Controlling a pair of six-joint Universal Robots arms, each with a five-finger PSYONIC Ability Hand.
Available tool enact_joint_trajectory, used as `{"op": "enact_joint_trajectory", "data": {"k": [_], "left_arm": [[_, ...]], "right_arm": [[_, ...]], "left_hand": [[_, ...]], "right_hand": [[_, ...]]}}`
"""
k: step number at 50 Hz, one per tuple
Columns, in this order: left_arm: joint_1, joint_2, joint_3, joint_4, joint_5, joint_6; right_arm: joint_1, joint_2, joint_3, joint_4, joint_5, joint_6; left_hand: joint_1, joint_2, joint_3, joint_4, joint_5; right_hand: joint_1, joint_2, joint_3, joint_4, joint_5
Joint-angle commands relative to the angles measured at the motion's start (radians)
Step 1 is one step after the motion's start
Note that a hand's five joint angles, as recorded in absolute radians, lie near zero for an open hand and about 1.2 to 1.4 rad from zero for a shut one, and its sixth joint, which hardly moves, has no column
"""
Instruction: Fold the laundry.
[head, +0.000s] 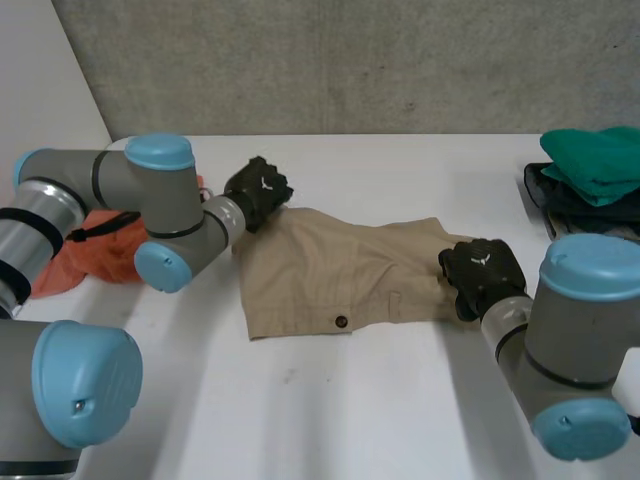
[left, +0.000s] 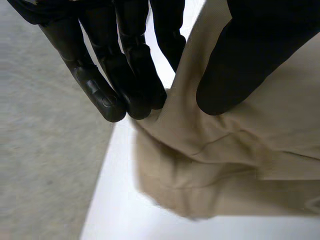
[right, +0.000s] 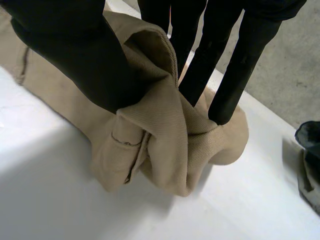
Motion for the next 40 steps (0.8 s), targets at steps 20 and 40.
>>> {"op": "enact_joint_trajectory", "data": {"k": [20, 40], "left_arm": [[-0.278, 0.524, -0.636, 0.02, -0.258, -0.687], [-0.048, 0.697, -0.791, 0.018, -0.176, -0.703]], "right_arm": [[-0.117, 0.655, -1.25, -0.053, -0.383, 0.028], [-0.12, 0.085, -0.645, 0.571, -0.163, -0.099]], "left_hand": [[-0.066, -0.105, -0.095, -0.103, -0.066], [-0.979, -1.018, -1.008, -1.016, -0.979]], "right_hand": [[0.051, -0.078, -0.081, -0.09, -0.064], [-0.745, -0.874, -0.877, -0.887, -0.861]]}}
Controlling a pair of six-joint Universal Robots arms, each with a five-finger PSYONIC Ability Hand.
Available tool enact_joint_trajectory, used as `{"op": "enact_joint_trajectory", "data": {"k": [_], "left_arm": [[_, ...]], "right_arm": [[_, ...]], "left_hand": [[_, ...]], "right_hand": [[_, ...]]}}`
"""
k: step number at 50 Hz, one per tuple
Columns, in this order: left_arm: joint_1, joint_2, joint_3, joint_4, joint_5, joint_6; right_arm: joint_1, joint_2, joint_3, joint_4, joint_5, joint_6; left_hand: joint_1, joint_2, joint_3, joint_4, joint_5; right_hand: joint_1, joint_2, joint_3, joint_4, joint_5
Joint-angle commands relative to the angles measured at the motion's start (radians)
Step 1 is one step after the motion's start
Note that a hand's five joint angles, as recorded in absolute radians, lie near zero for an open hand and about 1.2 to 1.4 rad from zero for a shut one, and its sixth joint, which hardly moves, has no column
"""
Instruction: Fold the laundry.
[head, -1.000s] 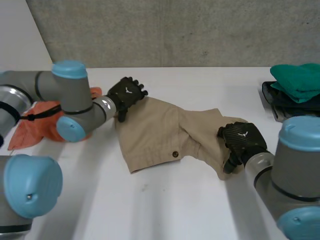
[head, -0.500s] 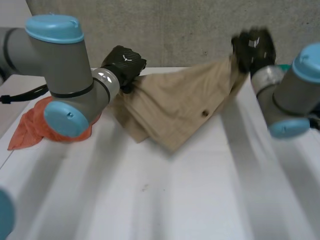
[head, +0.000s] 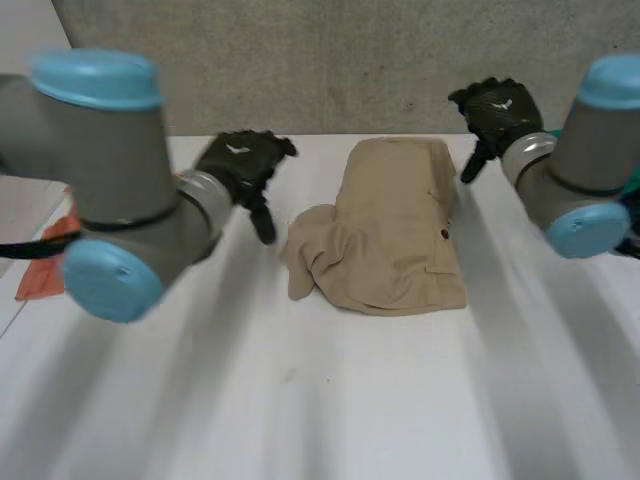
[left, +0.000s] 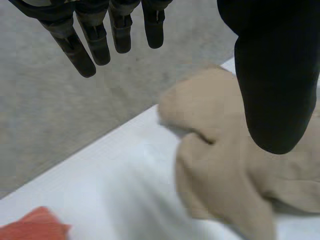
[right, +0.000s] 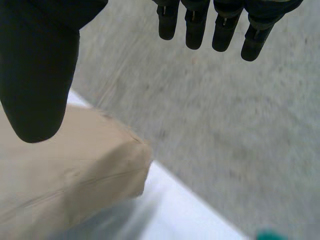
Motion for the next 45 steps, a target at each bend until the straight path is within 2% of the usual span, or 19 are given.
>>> {"op": "enact_joint_trajectory", "data": {"k": [1, 6, 11, 19, 25, 28, 29, 30, 31, 33, 38, 41, 45], "left_arm": [[0.092, 0.045, -0.138, 0.006, 0.109, 0.063], [0.092, -0.038, -0.16, 0.027, 0.136, 0.09], [0.05, -0.154, -0.088, 0.021, 0.134, 0.075], [-0.013, -0.285, 0.099, -0.023, 0.074, -0.018], [-0.031, -0.368, 0.236, -0.066, 0.01, -0.031], [-0.034, -0.411, 0.285, -0.079, -0.025, -0.023], [-0.036, -0.42, 0.294, -0.08, -0.033, -0.018], [-0.039, -0.428, 0.304, -0.082, -0.042, -0.014], [-0.042, -0.437, 0.31, -0.083, -0.056, 0.0], [-0.043, -0.434, 0.31, -0.082, -0.067, 0.014], [-0.033, -0.338, 0.284, -0.077, -0.099, 0.052], [-0.01, -0.212, 0.242, -0.063, -0.092, 0.08], [0.012, -0.011, 0.166, -0.059, -0.049, 0.129]], "right_arm": [[0.009, -0.306, 0.404, 0.237, -0.001, -0.126], [0.017, -0.354, 0.61, 0.211, -0.05, -0.19], [0.021, -0.306, 0.733, 0.04, -0.119, -0.212], [0.038, -0.178, 0.748, -0.207, -0.112, -0.252], [0.046, -0.116, 0.713, -0.24, -0.103, -0.261], [0.051, -0.088, 0.687, -0.243, -0.093, -0.258], [0.051, -0.087, 0.684, -0.243, -0.087, -0.258], [0.051, -0.085, 0.681, -0.244, -0.083, -0.255], [0.049, -0.091, 0.678, -0.244, -0.07, -0.252], [0.049, -0.107, 0.679, -0.244, -0.054, -0.243], [0.044, -0.205, 0.699, -0.24, -0.023, -0.193], [0.026, -0.313, 0.69, -0.228, -0.021, -0.158], [-0.014, -0.456, 0.643, -0.131, -0.027, -0.121]], "left_hand": [[-0.026, -0.027, -0.037, -0.025, -0.048], [0.004, 0.002, -0.007, 0.005, -0.018], [0.016, 0.014, 0.005, 0.017, -0.006], [0.101, 0.099, 0.09, 0.101, 0.079], [0.198, 0.196, 0.187, 0.198, 0.176], [0.35, 0.348, 0.339, 0.351, 0.328], [0.444, 0.442, 0.433, 0.444, 0.422], [0.57, 0.568, 0.559, 0.57, 0.548], [0.871, 0.869, 0.859, 0.871, 0.848], [1.195, 1.193, 1.183, 1.195, 1.172], [1.196, 1.194, 1.185, 1.197, 1.174], [1.196, 1.194, 1.185, 1.197, 1.174], [1.196, 1.194, 1.185, 1.197, 1.174]], "right_hand": [[0.138, 0.148, 0.147, 0.14, 0.132], [0.235, 0.246, 0.244, 0.237, 0.229], [0.271, 0.281, 0.279, 0.273, 0.264], [0.288, 0.299, 0.297, 0.29, 0.282], [0.37, 0.38, 0.379, 0.372, 0.364], [0.596, 0.606, 0.604, 0.598, 0.589], [0.751, 0.761, 0.759, 0.753, 0.744], [0.964, 0.975, 0.973, 0.966, 0.958], [1.179, 1.189, 1.188, 1.181, 1.173], [1.181, 1.191, 1.19, 1.183, 1.175], [1.181, 1.191, 1.19, 1.183, 1.175], [1.181, 1.191, 1.19, 1.183, 1.175], [1.181, 1.191, 1.19, 1.183, 1.175]]}}
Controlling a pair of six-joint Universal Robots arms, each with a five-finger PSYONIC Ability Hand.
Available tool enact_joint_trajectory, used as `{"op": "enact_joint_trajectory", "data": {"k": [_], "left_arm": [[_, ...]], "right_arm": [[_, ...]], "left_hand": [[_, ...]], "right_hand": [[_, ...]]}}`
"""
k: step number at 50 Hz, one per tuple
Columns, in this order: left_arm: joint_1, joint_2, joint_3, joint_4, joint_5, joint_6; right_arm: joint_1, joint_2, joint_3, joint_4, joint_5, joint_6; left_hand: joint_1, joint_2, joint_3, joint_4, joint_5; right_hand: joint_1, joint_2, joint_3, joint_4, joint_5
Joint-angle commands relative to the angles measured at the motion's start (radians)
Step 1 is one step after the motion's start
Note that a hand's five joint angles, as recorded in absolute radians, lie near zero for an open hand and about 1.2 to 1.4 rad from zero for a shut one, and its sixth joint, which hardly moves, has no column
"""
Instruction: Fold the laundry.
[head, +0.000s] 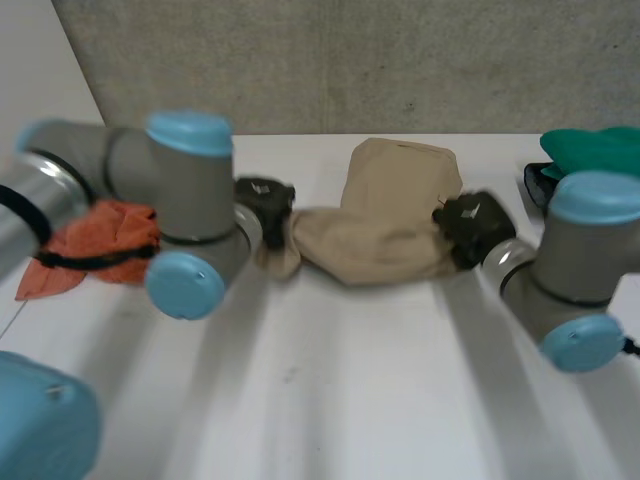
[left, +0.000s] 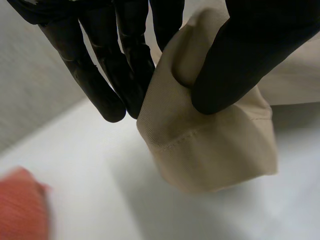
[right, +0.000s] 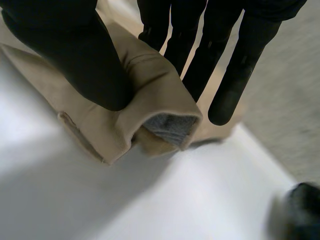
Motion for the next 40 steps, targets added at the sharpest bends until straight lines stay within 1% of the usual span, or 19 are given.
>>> {"op": "enact_joint_trajectory", "data": {"k": [1, 4, 5, 8, 10, 14, 17, 20, 21, 24, 25, 28, 29, 31, 32, 33, 36, 39, 40], "left_arm": [[0.045, 0.362, -0.14, 0.017, 0.066, 0.085], [0.052, 0.465, -0.183, 0.017, 0.105, 0.113], [0.053, 0.523, -0.206, 0.014, 0.128, 0.131], [0.053, 0.586, -0.234, 0.008, 0.157, 0.168], [0.053, 0.614, -0.26, -0.027, 0.171, 0.208], [0.055, 0.606, -0.28, -0.131, 0.174, 0.271], [0.056, 0.545, -0.278, -0.183, 0.174, 0.297], [0.061, 0.475, -0.257, -0.179, 0.176, 0.306], [0.064, 0.421, -0.225, -0.164, 0.173, 0.306], [0.081, 0.341, -0.136, -0.112, 0.171, 0.299], [0.091, 0.292, -0.055, -0.058, 0.168, 0.294], [0.108, 0.238, 0.088, 0.026, 0.147, 0.274], [0.116, 0.229, 0.175, 0.078, 0.136, 0.25], [0.122, 0.235, 0.249, 0.141, 0.131, 0.224], [0.127, 0.249, 0.301, 0.207, 0.125, 0.193], [0.125, 0.258, 0.315, 0.235, 0.13, 0.178], [0.119, 0.305, 0.316, 0.31, 0.127, 0.13], [0.114, 0.341, 0.277, 0.309, 0.122, 0.124], [0.116, 0.359, 0.236, 0.3, 0.117, 0.125]], "right_arm": [[-0.061, -0.262, -0.083, 0.174, -0.015, 0.069], [-0.072, -0.306, -0.146, 0.297, -0.045, 0.068], [-0.077, -0.325, -0.195, 0.381, -0.07, 0.068], [-0.08, -0.335, -0.261, 0.493, -0.096, 0.066], [-0.083, -0.324, -0.323, 0.595, -0.108, 0.057], [-0.091, -0.264, -0.393, 0.727, -0.114, 0.017], [-0.078, -0.197, -0.421, 0.796, -0.116, -0.027], [-0.055, -0.143, -0.432, 0.807, -0.111, -0.05], [-0.034, -0.108, -0.444, 0.794, -0.104, -0.058], [-0.006, -0.053, -0.493, 0.724, -0.069, -0.05], [0.004, -0.018, -0.54, 0.643, -0.03, -0.035], [0.018, 0.022, -0.622, 0.482, 0.031, 0.002], [0.024, 0.033, -0.665, 0.354, 0.06, 0.029], [0.031, 0.036, -0.702, 0.209, 0.077, 0.052], [0.032, 0.035, -0.716, 0.137, 0.086, 0.062], [0.035, 0.03, -0.734, 0.009, 0.094, 0.078], [0.043, 0.01, -0.749, -0.165, 0.083, 0.089], [0.04, 0.006, -0.772, -0.157, 0.064, 0.094], [0.044, 0.006, -0.783, -0.119, 0.047, 0.095]], "left_hand": [[0.269, 0.205, 0.216, 0.206, 0.221], [0.269, 0.205, 0.216, 0.206, 0.221], [0.269, 0.205, 0.216, 0.206, 0.221], [0.269, 0.205, 0.216, 0.206, 0.221], [0.269, 0.205, 0.216, 0.206, 0.221], [0.269, 0.205, 0.216, 0.206, 0.221], [0.269, 0.205, 0.216, 0.206, 0.221], [0.269, 0.205, 0.216, 0.206, 0.221], [0.269, 0.205, 0.216, 0.206, 0.221], [0.269, 0.205, 0.216, 0.206, 0.221], [0.269, 0.205, 0.216, 0.206, 0.221], [0.269, 0.205, 0.216, 0.206, 0.221], [0.269, 0.205, 0.216, 0.206, 0.221], [0.269, 0.205, 0.216, 0.206, 0.221], [0.269, 0.205, 0.216, 0.206, 0.221], [0.269, 0.205, 0.216, 0.206, 0.221], [0.269, 0.205, 0.216, 0.206, 0.221], [0.269, 0.205, 0.216, 0.206, 0.221], [0.269, 0.205, 0.216, 0.206, 0.221]], "right_hand": [[0.309, 0.232, 0.233, 0.205, 0.227], [0.309, 0.232, 0.233, 0.205, 0.227], [0.309, 0.232, 0.233, 0.205, 0.227], [0.309, 0.232, 0.233, 0.205, 0.227], [0.309, 0.232, 0.233, 0.205, 0.227], [0.309, 0.232, 0.233, 0.205, 0.227], [0.309, 0.232, 0.233, 0.205, 0.227], [0.309, 0.232, 0.233, 0.205, 0.227], [0.309, 0.232, 0.233, 0.205, 0.227], [0.309, 0.232, 0.233, 0.205, 0.227], [0.309, 0.232, 0.233, 0.205, 0.227], [0.309, 0.232, 0.233, 0.205, 0.227], [0.309, 0.232, 0.233, 0.205, 0.227], [0.309, 0.232, 0.233, 0.205, 0.227], [0.309, 0.232, 0.233, 0.205, 0.227], [0.309, 0.232, 0.233, 0.205, 0.227], [0.309, 0.232, 0.233, 0.205, 0.227], [0.309, 0.232, 0.233, 0.205, 0.227], [0.309, 0.232, 0.233, 0.205, 0.227]]}}
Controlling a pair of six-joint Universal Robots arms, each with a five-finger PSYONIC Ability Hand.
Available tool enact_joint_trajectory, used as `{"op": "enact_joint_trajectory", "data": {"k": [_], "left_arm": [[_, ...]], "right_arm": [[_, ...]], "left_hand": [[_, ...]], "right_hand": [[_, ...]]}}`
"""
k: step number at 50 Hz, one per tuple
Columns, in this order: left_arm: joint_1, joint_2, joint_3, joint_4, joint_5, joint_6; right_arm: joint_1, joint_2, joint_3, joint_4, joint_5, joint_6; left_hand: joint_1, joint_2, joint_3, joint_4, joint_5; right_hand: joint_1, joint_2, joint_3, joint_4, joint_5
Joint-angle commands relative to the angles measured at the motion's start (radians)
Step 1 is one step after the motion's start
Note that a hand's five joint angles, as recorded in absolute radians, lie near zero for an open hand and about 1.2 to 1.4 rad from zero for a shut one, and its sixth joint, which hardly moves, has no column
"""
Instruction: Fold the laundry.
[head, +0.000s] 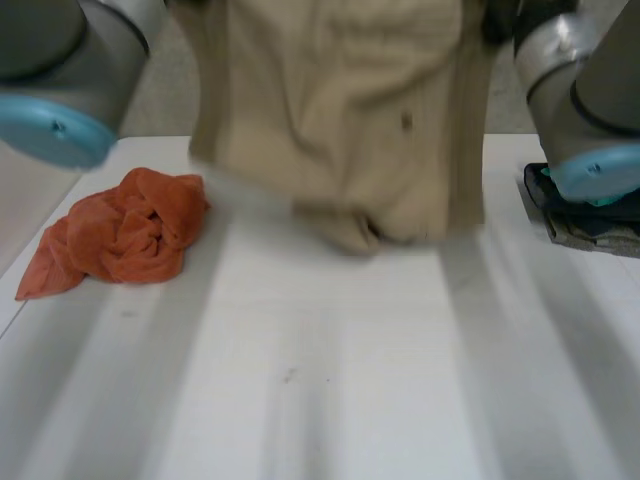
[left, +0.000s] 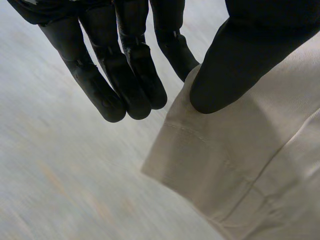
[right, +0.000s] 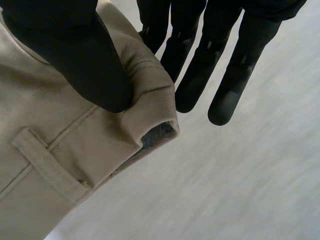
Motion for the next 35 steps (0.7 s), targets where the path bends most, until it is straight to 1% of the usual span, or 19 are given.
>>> {"op": "enact_joint_trajectory", "data": {"k": [1, 5, 7, 8, 11, 12, 15, 16, 19, 20, 26, 30, 34, 35], "left_arm": [[-0.004, 0.108, -0.076, 0.064, -0.015, -0.051], [0.013, 0.154, -0.228, 0.036, -0.034, -0.053], [0.018, 0.171, -0.301, 0.028, -0.029, -0.056], [0.018, 0.187, -0.378, 0.022, -0.026, -0.051], [0.013, 0.202, -0.496, 0.018, -0.021, -0.051], [0.01, 0.204, -0.576, 0.022, -0.015, -0.051], [0.005, 0.202, -0.683, 0.022, -0.004, -0.044], [-0.002, 0.194, -0.748, 0.022, 0.005, -0.033], [-0.013, 0.173, -0.834, 0.019, 0.009, -0.012], [-0.018, 0.15, -0.88, 0.021, 0.009, 0.005], [-0.016, 0.107, -0.984, 0.01, 0.009, 0.047], [-0.022, 0.151, -1.043, -0.03, 0.017, 0.044], [-0.041, 0.233, -1.099, -0.116, 0.043, 0.038], [-0.053, 0.258, -1.121, -0.161, 0.054, 0.039]], "right_arm": [[0.006, -0.024, -0.054, -0.103, -0.044, 0.024], [0.002, -0.029, -0.026, 0.036, -0.062, 0.033], [-0.001, -0.03, 0.006, 0.084, -0.064, 0.038], [-0.006, -0.035, 0.052, 0.128, -0.07, 0.044], [-0.017, -0.046, 0.144, 0.173, -0.091, 0.047], [-0.021, -0.052, 0.22, 0.19, -0.113, 0.044], [-0.026, -0.052, 0.337, 0.19, -0.153, 0.032], [-0.032, -0.046, 0.413, 0.185, -0.177, 0.015], [-0.044, -0.024, 0.514, 0.175, -0.2, -0.019], [-0.052, -0.004, 0.57, 0.167, -0.209, -0.051], [-0.072, 0.017, 0.699, 0.193, -0.21, -0.166], [-0.078, -0.035, 0.753, 0.28, -0.2, -0.192], [-0.083, -0.136, 0.788, 0.441, -0.191, -0.227], [-0.087, -0.182, 0.802, 0.52, -0.193, -0.255]], "left_hand": [[0.263, 0.201, 0.21, 0.204, 0.212], [0.263, 0.201, 0.21, 0.204, 0.212], [0.263, 0.201, 0.21, 0.204, 0.212], [0.263, 0.201, 0.21, 0.204, 0.212], [0.263, 0.201, 0.21, 0.204, 0.212], [0.263, 0.201, 0.21, 0.204, 0.212], [0.263, 0.201, 0.21, 0.204, 0.212], [0.263, 0.201, 0.21, 0.204, 0.212], [0.263, 0.201, 0.21, 0.204, 0.212], [0.263, 0.201, 0.21, 0.204, 0.212], [0.263, 0.201, 0.21, 0.204, 0.212], [0.263, 0.201, 0.21, 0.204, 0.212], [0.263, 0.201, 0.21, 0.204, 0.212], [0.263, 0.201, 0.21, 0.204, 0.212]], "right_hand": [[0.298, 0.232, 0.207, 0.201, 0.227], [0.298, 0.232, 0.207, 0.201, 0.227], [0.298, 0.232, 0.207, 0.201, 0.227], [0.298, 0.232, 0.207, 0.201, 0.227], [0.298, 0.232, 0.207, 0.201, 0.227], [0.298, 0.232, 0.207, 0.201, 0.227], [0.298, 0.232, 0.207, 0.201, 0.227], [0.298, 0.232, 0.207, 0.201, 0.227], [0.298, 0.232, 0.207, 0.201, 0.227], [0.298, 0.232, 0.207, 0.201, 0.227], [0.298, 0.232, 0.207, 0.201, 0.227], [0.298, 0.232, 0.207, 0.201, 0.227], [0.298, 0.232, 0.207, 0.201, 0.227], [0.298, 0.232, 0.207, 0.201, 0.227]]}}
